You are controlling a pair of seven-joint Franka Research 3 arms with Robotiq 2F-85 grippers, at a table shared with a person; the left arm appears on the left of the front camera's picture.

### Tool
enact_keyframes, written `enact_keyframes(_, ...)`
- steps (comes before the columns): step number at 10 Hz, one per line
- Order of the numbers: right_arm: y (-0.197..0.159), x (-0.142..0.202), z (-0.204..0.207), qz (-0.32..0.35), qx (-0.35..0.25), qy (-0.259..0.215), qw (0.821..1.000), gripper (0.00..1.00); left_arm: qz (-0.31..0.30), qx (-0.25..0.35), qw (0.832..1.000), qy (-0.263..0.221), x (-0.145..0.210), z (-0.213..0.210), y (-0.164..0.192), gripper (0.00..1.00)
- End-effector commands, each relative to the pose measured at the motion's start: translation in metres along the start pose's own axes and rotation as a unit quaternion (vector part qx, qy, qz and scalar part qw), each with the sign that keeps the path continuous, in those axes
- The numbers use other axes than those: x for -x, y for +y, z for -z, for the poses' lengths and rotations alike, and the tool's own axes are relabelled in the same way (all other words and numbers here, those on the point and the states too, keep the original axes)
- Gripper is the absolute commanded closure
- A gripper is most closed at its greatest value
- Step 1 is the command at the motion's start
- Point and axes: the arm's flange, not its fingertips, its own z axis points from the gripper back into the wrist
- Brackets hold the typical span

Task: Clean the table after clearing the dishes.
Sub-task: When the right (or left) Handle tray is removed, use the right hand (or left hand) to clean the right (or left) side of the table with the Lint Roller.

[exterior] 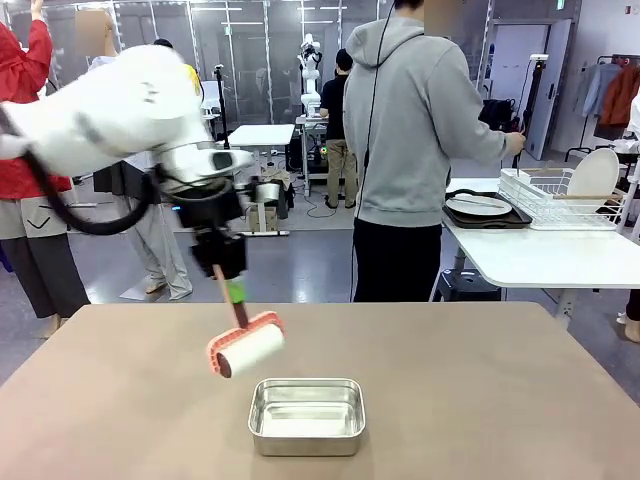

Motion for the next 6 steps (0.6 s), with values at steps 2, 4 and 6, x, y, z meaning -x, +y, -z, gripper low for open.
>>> enact_keyframes(2, 0.003, 0.001, -0.002, -0.001, 0.002, 0.008, 1.0, 0.0, -0.176, 0.064, 0.972, -0.14, 0.049, 0.029, 0.063, 0.86)
enact_keyframes(4, 0.003, 0.001, -0.002, -0.001, 0.002, 0.008, 1.0, 0.0, -0.203, 0.053, 0.963, -0.17, 0.053, 0.046, 0.081, 0.86)
enact_keyframes(6, 0.003, 0.001, -0.002, -0.001, 0.002, 0.008, 1.0, 0.0, -0.185, 0.06, 0.975, -0.106, 0.058, 0.021, 0.09, 0.86)
